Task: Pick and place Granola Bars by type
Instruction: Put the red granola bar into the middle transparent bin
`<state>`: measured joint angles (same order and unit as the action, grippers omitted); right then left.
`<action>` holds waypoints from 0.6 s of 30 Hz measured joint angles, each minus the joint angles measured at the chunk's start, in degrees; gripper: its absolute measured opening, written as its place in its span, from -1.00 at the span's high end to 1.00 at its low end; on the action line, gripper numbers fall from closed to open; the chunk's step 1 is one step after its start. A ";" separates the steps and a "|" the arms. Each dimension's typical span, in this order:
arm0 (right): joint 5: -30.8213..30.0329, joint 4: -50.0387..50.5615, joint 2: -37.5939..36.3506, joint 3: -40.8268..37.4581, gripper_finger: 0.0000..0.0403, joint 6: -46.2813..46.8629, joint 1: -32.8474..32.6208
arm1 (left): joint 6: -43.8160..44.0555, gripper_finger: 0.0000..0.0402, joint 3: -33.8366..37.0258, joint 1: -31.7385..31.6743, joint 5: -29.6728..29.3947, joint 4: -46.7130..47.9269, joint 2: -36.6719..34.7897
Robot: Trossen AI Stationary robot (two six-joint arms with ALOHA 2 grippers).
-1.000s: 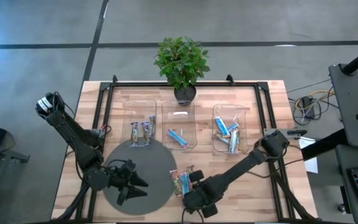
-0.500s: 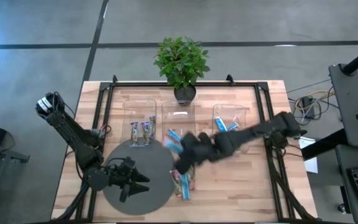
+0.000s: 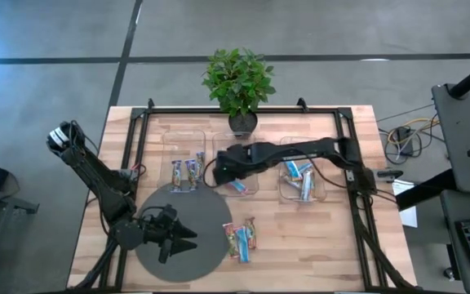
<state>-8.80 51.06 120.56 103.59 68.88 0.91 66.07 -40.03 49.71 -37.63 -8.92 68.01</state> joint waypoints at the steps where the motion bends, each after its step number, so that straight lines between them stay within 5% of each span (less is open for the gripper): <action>1: -0.56 1.57 0.64 -0.04 0.41 0.20 -0.01 | -0.13 -0.07 0.00 0.05 0.00 -0.02 0.00; 9: -2.44 2.80 -2.52 0.33 0.16 -2.72 -3.72 | -1.73 -0.07 0.00 0.79 0.74 0.24 0.04; 15: -4.50 3.10 -9.28 1.20 0.07 -32.34 -12.57 | -1.80 -0.07 0.00 0.76 0.66 0.44 0.07; 18: -3.64 6.65 -10.67 1.18 0.07 -38.59 -17.96 | -1.73 -0.07 0.00 0.70 -0.72 0.45 0.07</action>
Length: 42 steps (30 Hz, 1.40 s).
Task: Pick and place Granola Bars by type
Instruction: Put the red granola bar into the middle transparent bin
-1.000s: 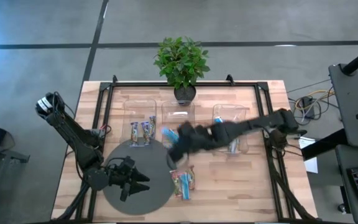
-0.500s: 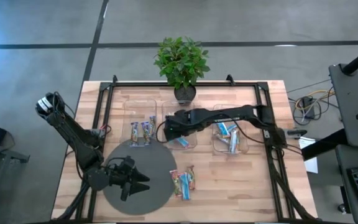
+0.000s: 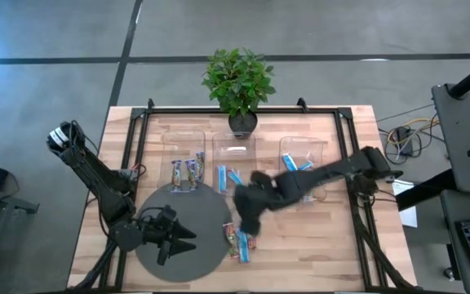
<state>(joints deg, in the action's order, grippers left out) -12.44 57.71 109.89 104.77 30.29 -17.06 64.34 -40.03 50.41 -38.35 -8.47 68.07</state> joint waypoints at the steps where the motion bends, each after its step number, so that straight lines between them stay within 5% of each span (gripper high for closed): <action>1: 0.92 1.25 -0.07 0.00 0.08 1.53 -1.41 | 0.02 -0.07 0.00 -0.04 -0.64 0.00 0.00; 7: 10.52 6.01 3.33 -0.75 0.08 40.59 -4.75 | 0.10 -0.07 0.00 -0.28 -3.71 0.05 0.00; 17: 8.11 5.88 13.91 -0.81 0.04 65.01 -9.02 | -0.18 -0.07 0.00 -0.57 -3.64 0.60 0.00; 27: 1.62 3.00 17.73 -0.74 0.02 72.71 -6.93 | 0.04 -0.07 0.02 -0.57 -1.09 1.51 0.00; 42: 4.48 1.62 22.21 -0.70 0.03 66.33 -3.99 | 0.18 -0.07 0.11 -0.44 0.35 4.38 -1.92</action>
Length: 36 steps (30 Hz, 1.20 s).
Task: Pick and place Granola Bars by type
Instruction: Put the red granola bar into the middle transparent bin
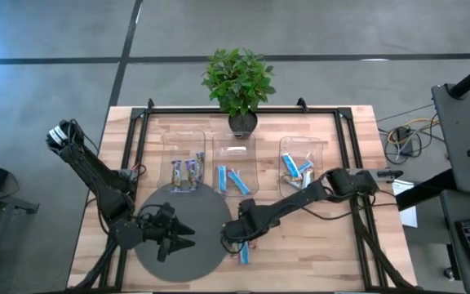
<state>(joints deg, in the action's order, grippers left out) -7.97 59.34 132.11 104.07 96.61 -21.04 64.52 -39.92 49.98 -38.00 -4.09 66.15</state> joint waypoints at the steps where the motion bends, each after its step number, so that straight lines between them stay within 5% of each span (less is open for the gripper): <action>1: 1.07 0.02 0.22 0.05 0.04 -1.25 0.06 | -0.01 -0.07 0.00 0.00 -0.02 0.06 0.00; 13: 4.84 2.92 -1.22 0.17 0.55 -7.33 -0.19 | 0.08 -0.07 0.48 0.00 -0.31 0.36 0.00; 18: 0.01 2.73 -7.89 3.43 0.70 -7.93 -1.14 | 0.92 -0.07 0.92 0.00 -0.56 0.27 0.00; 25: -21.18 3.39 -19.33 7.06 0.65 -10.59 1.35 | 0.20 -0.07 1.59 0.00 -3.59 0.13 0.00; 36: -14.96 1.13 -21.79 5.73 0.23 -27.47 19.39 | 4.47 -0.07 2.89 -0.07 -5.46 0.17 0.02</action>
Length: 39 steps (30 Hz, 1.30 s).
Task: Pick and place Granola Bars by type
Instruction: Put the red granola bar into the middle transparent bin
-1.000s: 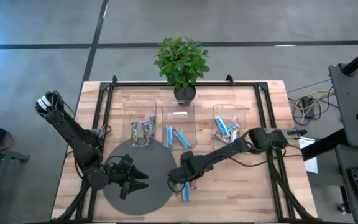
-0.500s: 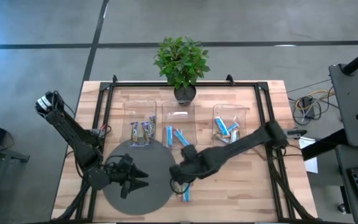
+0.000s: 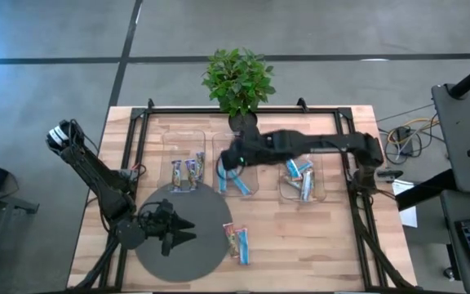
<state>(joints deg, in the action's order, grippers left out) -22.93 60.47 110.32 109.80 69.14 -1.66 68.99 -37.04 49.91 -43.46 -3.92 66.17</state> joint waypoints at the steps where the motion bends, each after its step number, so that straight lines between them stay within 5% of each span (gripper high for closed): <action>1: 0.87 0.13 0.53 -0.01 0.18 -0.39 0.79 | 0.42 -0.07 0.00 0.00 0.00 0.02 0.00; 7: 1.91 0.10 1.56 -0.09 -0.03 -2.14 -1.85 | 2.01 -0.07 0.00 -0.02 0.00 -0.01 0.00; 14: 3.41 0.67 2.23 -0.09 -0.09 -7.84 -14.25 | 1.76 -0.07 0.00 -0.02 -0.03 0.02 0.00; 25: 13.80 -5.51 14.94 -0.33 -0.09 26.36 -26.54 | 0.13 -0.07 0.00 -0.72 -0.28 0.08 0.02; 39: 11.70 -0.78 23.56 1.40 -0.09 31.87 -26.22 | 1.57 -0.07 0.00 -0.96 0.07 -0.11 0.04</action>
<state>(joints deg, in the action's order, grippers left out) -11.22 59.69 133.87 111.20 101.02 -27.88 70.57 -37.04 48.95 -43.40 -4.03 66.22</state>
